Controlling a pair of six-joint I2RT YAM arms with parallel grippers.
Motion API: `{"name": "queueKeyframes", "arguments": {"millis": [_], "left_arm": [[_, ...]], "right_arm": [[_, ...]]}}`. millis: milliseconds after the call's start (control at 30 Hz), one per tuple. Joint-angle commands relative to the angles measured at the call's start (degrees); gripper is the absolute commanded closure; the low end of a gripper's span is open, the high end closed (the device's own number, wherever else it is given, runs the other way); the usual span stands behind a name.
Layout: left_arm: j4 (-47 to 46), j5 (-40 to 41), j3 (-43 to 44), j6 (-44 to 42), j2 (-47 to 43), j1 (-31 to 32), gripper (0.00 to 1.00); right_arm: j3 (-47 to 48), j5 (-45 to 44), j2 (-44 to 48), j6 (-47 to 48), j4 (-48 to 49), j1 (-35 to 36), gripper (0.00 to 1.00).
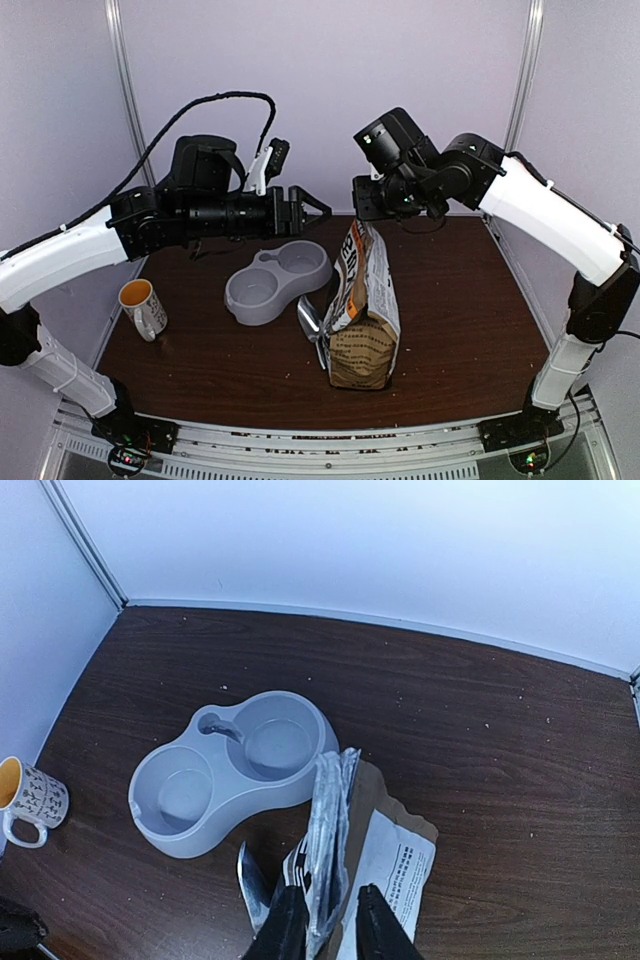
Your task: Serve the pet food
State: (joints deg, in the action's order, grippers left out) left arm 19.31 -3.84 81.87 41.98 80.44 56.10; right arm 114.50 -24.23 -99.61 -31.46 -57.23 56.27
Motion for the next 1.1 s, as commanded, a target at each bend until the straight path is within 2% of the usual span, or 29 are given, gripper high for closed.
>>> {"name": "queueKeyframes", "arguments": {"millis": [0, 433, 833, 1067], "left_arm": [[-2.79, 0.03, -0.31, 0.05, -1.60, 0.13, 0.33], [-2.78, -0.17, -0.22, 0.09, -1.77, 0.15, 0.33], [-2.88, -0.49, -0.13, 0.08, -1.52, 0.15, 0.33], [-3.58, -0.19, 0.18, -0.08, -0.81, 0.15, 0.33]], "right_arm": [[1.63, -0.49, 1.29, -0.29, -0.14, 0.24, 0.81], [2.30, -2.27, -0.54, -0.80, -2.39, -0.28, 0.88], [2.46, -1.07, -2.23, -1.04, -3.10, -0.85, 0.89], [1.79, -1.42, -1.68, -2.18, -4.54, -1.12, 0.97]]}}
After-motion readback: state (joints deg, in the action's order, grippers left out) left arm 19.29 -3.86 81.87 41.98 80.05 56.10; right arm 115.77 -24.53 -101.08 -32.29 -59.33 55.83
